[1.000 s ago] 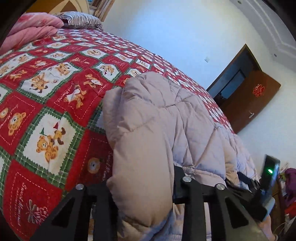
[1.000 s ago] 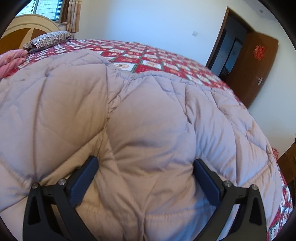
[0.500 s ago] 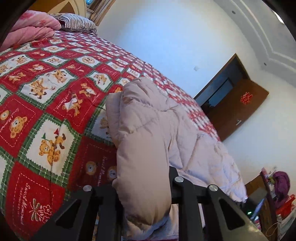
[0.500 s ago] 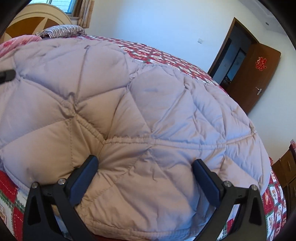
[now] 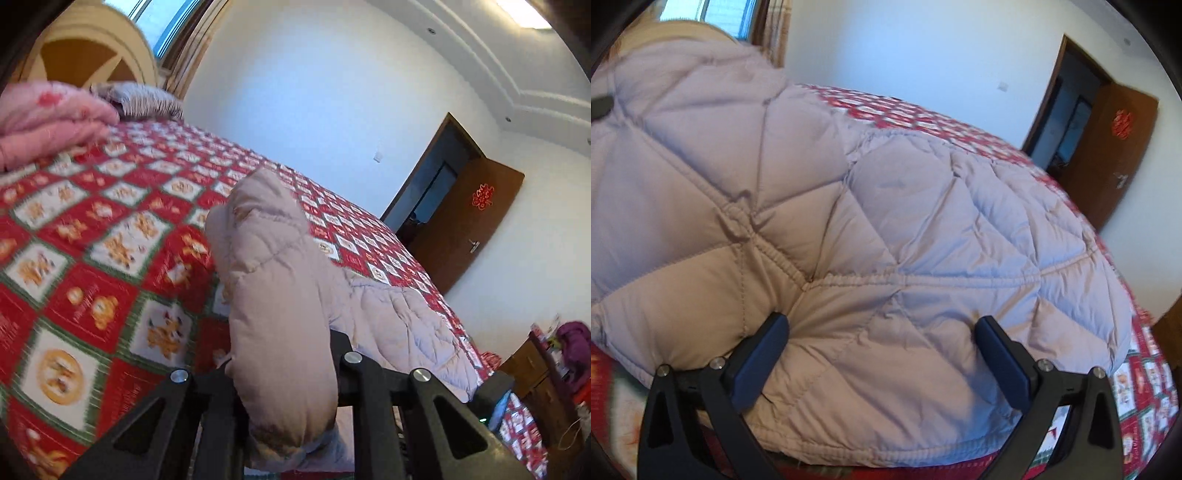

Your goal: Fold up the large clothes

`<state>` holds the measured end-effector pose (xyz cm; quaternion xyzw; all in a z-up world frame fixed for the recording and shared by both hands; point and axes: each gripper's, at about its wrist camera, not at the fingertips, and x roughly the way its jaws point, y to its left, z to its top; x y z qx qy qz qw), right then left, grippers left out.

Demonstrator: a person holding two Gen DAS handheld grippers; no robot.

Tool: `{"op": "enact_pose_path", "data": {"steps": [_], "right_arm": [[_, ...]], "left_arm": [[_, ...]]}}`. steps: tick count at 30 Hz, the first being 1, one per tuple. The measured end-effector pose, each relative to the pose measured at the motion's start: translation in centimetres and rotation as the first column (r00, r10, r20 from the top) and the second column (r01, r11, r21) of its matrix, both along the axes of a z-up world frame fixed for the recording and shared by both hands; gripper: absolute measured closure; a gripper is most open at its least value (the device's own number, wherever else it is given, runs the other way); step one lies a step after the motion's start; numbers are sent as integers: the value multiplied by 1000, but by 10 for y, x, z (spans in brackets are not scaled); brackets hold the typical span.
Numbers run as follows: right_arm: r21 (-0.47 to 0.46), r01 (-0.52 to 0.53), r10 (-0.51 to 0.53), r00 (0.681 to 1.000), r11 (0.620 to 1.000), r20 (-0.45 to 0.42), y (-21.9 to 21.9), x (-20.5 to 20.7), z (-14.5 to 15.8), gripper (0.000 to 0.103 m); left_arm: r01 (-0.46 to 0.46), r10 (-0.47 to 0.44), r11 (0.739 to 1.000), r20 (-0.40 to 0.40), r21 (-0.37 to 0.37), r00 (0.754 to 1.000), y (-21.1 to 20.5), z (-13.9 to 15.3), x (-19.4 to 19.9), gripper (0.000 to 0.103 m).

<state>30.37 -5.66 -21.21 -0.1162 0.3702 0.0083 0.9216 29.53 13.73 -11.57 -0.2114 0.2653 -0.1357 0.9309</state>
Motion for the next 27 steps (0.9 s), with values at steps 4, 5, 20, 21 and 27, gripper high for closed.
{"op": "enact_pose_path", "data": {"steps": [4,5,20,21,27], "right_arm": [[64,-19,16,999,998,50,-36,-19,29,0],[68,-2,-3,997,998,73,-53,-23,38,0],[176,454,-470,880,873,63,-289,-36,57,0],[176,465,-480,875,868,58,-296,-41,56,0],[184,532,-547,836,826,37,-342,-61,47,0]], "left_arm": [[7,-9,999,36,48,999,-19,18,2,89],[12,-15,998,52,64,999,-29,25,3,89],[304,-374,876,126,375,919,-278,61,24,89],[328,-403,853,114,405,908,-298,54,23,89],[431,-533,688,3,583,846,-393,-3,13,89]]}}
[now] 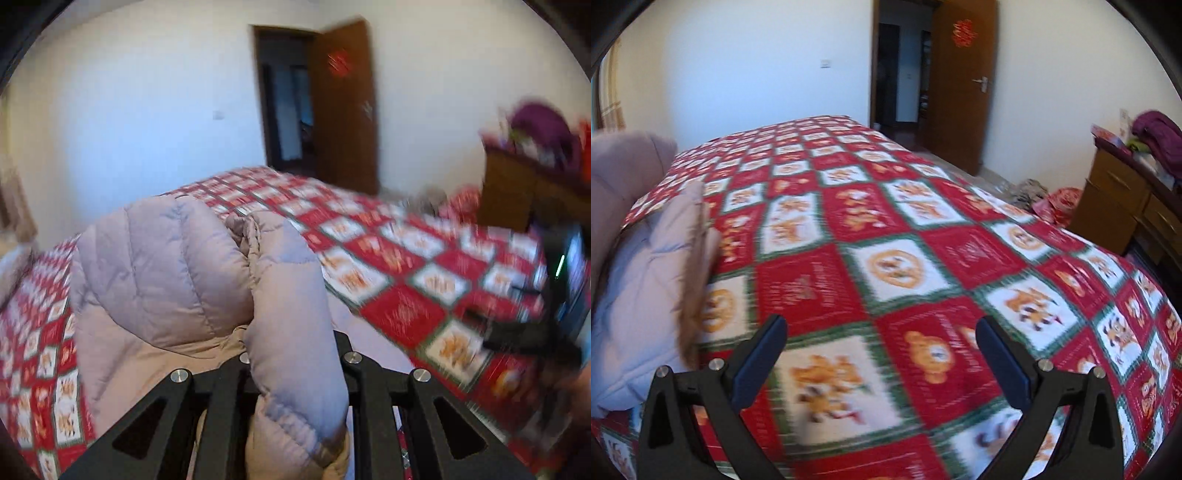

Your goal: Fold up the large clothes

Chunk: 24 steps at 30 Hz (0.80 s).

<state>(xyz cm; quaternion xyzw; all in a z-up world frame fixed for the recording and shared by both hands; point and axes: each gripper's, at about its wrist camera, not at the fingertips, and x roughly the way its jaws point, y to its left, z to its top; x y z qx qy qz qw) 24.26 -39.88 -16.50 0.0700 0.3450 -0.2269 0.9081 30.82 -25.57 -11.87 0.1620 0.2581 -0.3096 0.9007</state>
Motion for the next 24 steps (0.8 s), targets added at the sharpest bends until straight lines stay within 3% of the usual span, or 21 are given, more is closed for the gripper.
{"op": "enact_pose_path", "data": {"steps": [3,8,11,13,19,21,24], "right_arm": [[30,48,-49,999,998,15,-27,-8,-1,0],[148,90,-92,996,985,9,-50,-11,-13,0],[157,86,-90,996,984,19,-51,-13,-13,0],[166,80,-83,996,983,14,-51,-12,-15,0],[203,92,-94,996,975,3,-57,-10,-20,0],[213,93,-95,995,973,1,-58,-10,-21,0],[209,97,-99,995,973,2,-58,-11,-21,0]], "left_arm": [[39,-41,994,16,103,999,-29,-27,-7,89],[29,-37,987,46,159,998,-47,-38,-9,86],[16,-28,983,60,182,998,-55,-35,-10,75],[17,-30,981,63,196,998,-61,-31,-16,57],[51,-81,983,161,178,984,-62,7,-58,37],[70,-98,987,195,142,976,-51,27,-71,36],[19,-42,996,246,92,968,-17,52,-72,32]]}}
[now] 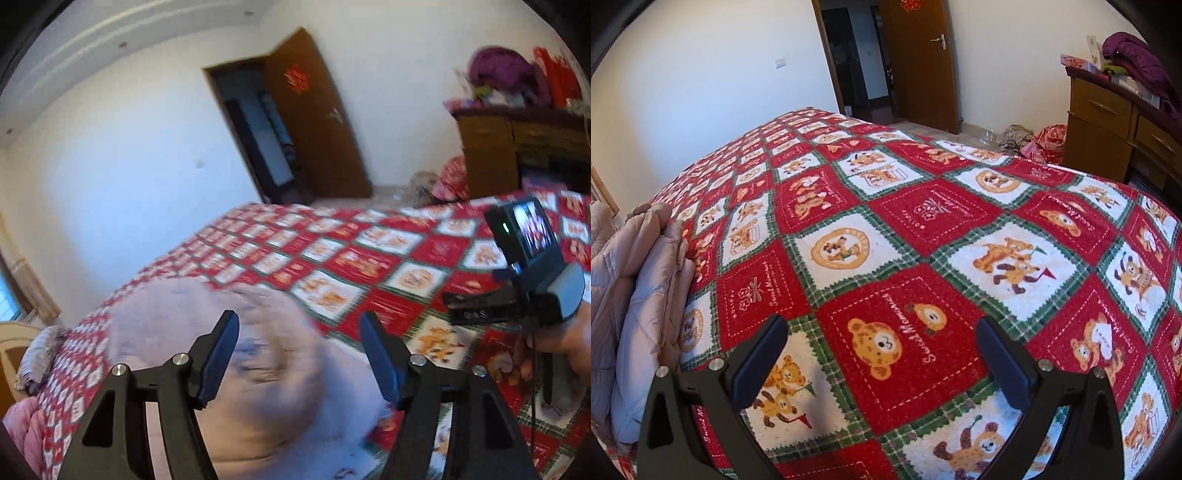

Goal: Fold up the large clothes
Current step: 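Release the jacket and press the folded bundle with both grippers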

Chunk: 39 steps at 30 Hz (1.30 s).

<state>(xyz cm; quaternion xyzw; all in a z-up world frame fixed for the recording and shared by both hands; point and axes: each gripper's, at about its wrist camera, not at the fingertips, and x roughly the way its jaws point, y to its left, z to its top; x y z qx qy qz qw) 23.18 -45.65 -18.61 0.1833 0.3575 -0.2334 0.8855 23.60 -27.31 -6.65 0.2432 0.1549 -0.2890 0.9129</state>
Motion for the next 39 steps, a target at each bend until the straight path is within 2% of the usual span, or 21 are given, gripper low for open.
{"op": "enact_pose_path", "data": {"steps": [2,4,6,7,9,12,14,16,20,21,24,26,27,28,30,32,33,39], "right_arm": [[-8,-9,9,1000,1000,-4,1,1,0,0],[-22,-17,17,1000,1000,-6,3,2,2,0],[-51,-27,27,1000,998,-8,8,4,6,12],[-46,-34,33,999,998,-9,9,6,9,16],[-10,-55,55,998,998,-9,13,14,15,28],[-24,-108,108,994,994,9,35,39,42,30],[-30,-148,149,988,988,36,54,58,64,31],[-47,-181,184,981,982,60,73,77,87,34],[-69,-269,277,952,961,133,124,121,135,45],[-62,-282,288,947,957,143,132,127,138,46],[-20,-312,311,937,950,158,155,157,139,51],[-6,-312,310,940,950,141,161,175,124,58],[-11,-300,299,945,954,133,159,178,116,61],[1,-281,279,952,960,124,154,182,102,61],[18,-255,253,965,967,74,141,189,69,61],[57,-237,233,970,970,65,130,189,47,61],[64,-236,232,970,970,66,128,189,43,61],[19,-232,231,971,972,57,130,193,26,61]], "left_arm": [[-89,90,995,26,-42,996,31,12,16,23],[-224,228,971,38,-77,973,70,16,46,15],[-409,410,909,-5,-84,912,112,11,91,14],[-470,468,878,-43,-87,883,128,7,110,14],[-594,580,797,-133,-107,803,163,-4,153,14],[-661,633,741,-204,-116,746,182,-23,196,14],[-673,638,731,-238,-114,732,182,-31,212,14],[-644,601,753,-256,-137,757,171,-36,215,14],[-545,515,831,-214,-111,830,115,-53,205,14],[-493,471,865,-187,-95,862,96,-58,199,14],[-390,381,919,-123,-57,916,63,-66,182,14],[-393,389,919,-93,-26,917,54,-71,180,14],[-399,394,917,-102,-27,913,56,-73,183,12],[-403,395,914,-128,-42,910,59,-73,187,6],[-413,378,902,-235,-124,896,76,-74,202,1],[-409,337,895,-327,-180,883,84,-79,214,1],[-407,330,895,-343,-182,879,84,-82,217,1],[-417,347,893,-331,-171,878,74,-95,218,1]]}}
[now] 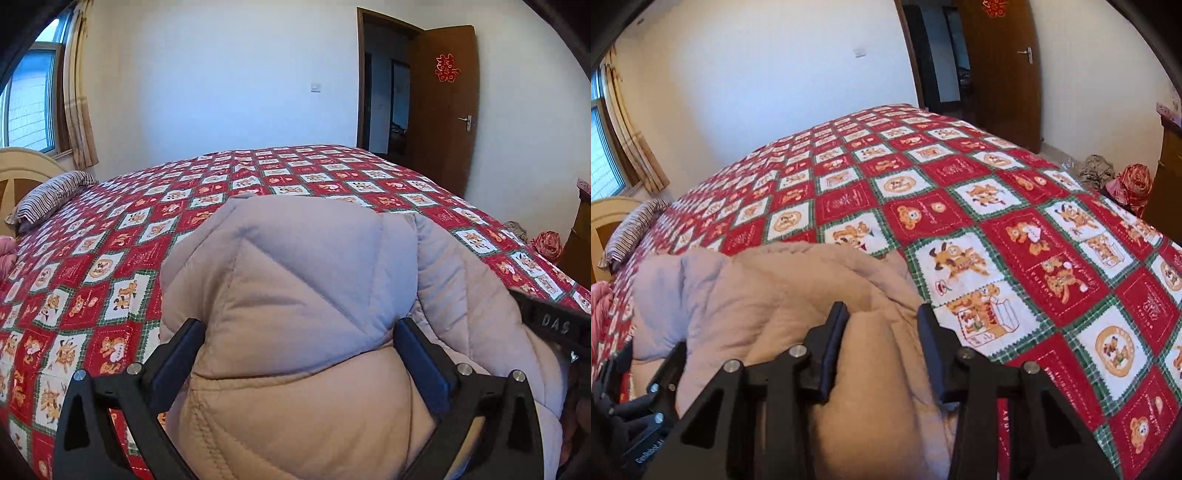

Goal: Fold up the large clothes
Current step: 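Release the jacket and press the folded bundle with both grippers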

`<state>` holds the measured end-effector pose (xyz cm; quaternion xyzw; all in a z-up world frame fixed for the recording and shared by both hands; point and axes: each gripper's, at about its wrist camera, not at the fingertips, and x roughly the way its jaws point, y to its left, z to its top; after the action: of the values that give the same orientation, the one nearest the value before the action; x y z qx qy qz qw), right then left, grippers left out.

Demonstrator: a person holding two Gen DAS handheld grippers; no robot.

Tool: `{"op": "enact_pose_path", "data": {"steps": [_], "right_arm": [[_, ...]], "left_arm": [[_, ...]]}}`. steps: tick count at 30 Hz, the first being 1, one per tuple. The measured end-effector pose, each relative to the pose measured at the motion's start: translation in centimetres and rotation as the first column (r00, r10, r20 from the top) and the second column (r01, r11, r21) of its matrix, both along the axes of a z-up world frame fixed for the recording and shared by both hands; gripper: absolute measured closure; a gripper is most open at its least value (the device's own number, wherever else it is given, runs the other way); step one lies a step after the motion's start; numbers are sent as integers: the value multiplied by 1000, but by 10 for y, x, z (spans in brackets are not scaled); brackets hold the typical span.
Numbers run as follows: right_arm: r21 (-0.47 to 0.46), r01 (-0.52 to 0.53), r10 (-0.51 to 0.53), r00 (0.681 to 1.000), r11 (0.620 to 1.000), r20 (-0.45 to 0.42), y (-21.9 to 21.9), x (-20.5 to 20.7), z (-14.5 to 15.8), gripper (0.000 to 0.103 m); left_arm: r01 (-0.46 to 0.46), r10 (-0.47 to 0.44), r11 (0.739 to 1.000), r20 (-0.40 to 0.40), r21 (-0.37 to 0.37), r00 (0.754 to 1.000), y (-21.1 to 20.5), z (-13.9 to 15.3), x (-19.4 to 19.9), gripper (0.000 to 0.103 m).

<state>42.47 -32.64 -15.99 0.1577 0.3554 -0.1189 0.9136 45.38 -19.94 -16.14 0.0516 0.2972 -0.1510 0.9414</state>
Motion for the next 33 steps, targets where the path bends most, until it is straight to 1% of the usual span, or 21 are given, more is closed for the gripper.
{"op": "enact_pose_path", "data": {"steps": [5,11,18,33], "right_arm": [[10,-1,1,999,1000,-37,-3,5,-15,60],[23,-5,7,997,1000,-81,-6,13,-27,59],[10,-1,2,994,1000,-111,-5,18,-34,57],[-7,1,-2,987,1000,-162,-3,30,-41,53]], "left_arm": [[0,1,999,-32,37,999,-7,-9,6,1],[7,-5,1000,-76,27,997,-6,-18,14,1],[12,-9,1000,-116,18,993,-6,-23,21,1],[9,-5,1000,-156,27,988,-10,-29,30,1]]}}
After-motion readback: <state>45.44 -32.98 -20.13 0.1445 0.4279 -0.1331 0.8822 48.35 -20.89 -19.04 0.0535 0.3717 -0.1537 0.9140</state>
